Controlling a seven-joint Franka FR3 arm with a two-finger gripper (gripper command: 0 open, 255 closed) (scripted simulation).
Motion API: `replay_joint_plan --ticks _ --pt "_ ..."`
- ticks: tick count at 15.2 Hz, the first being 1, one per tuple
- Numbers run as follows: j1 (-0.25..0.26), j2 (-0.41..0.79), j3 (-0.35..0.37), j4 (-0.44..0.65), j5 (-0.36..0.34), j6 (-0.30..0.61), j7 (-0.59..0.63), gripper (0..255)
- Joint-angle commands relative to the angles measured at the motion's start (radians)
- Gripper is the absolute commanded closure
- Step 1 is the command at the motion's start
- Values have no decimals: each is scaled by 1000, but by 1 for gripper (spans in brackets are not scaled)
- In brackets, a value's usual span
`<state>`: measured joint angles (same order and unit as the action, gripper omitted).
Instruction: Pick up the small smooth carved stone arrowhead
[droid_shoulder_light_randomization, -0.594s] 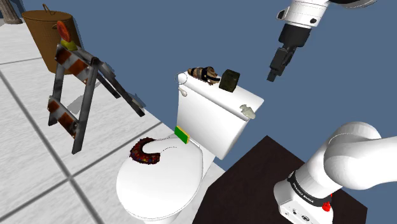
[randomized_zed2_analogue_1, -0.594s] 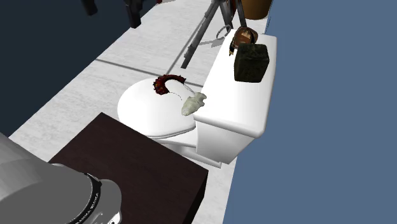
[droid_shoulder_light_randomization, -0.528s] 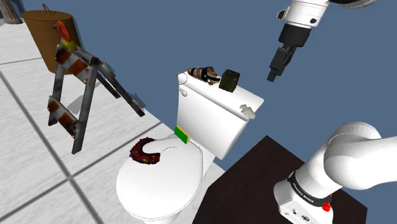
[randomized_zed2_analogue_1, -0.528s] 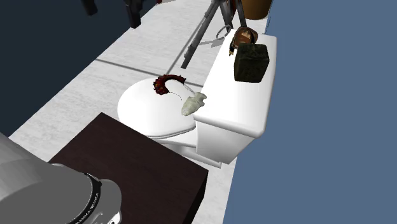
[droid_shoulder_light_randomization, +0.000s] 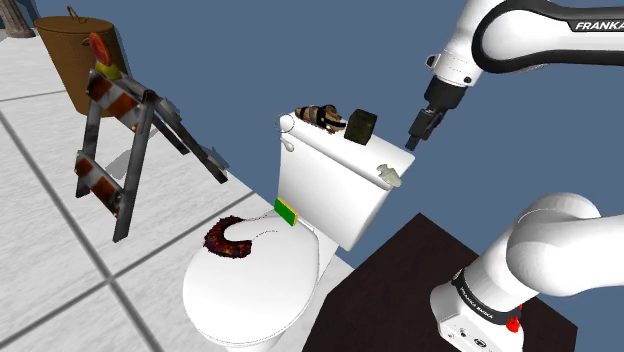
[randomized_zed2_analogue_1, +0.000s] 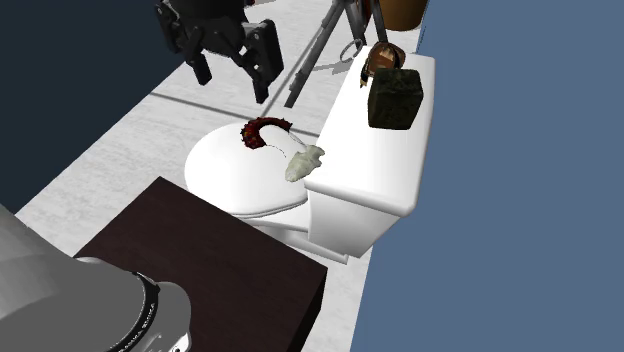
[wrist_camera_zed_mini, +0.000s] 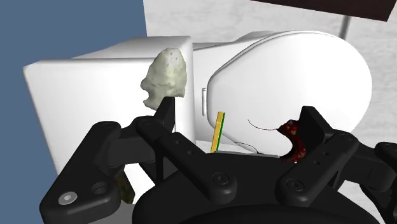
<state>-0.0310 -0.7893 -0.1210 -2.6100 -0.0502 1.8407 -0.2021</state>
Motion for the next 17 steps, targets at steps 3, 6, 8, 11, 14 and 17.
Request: replay_joint_plan --ticks 3,6,8,11,14,17 --pt "-29 36 -35 -108 -35 198 -16 0" --pt "-52 95 -68 -168 -60 355 -32 0" --pt "-66 149 -92 -199 -76 465 -43 0" --pt "-81 254 -131 -229 -92 637 -62 0" --pt "-83 315 -150 -241 -94 725 -73 0" --pt "-79 358 -158 -256 -92 784 -78 0"
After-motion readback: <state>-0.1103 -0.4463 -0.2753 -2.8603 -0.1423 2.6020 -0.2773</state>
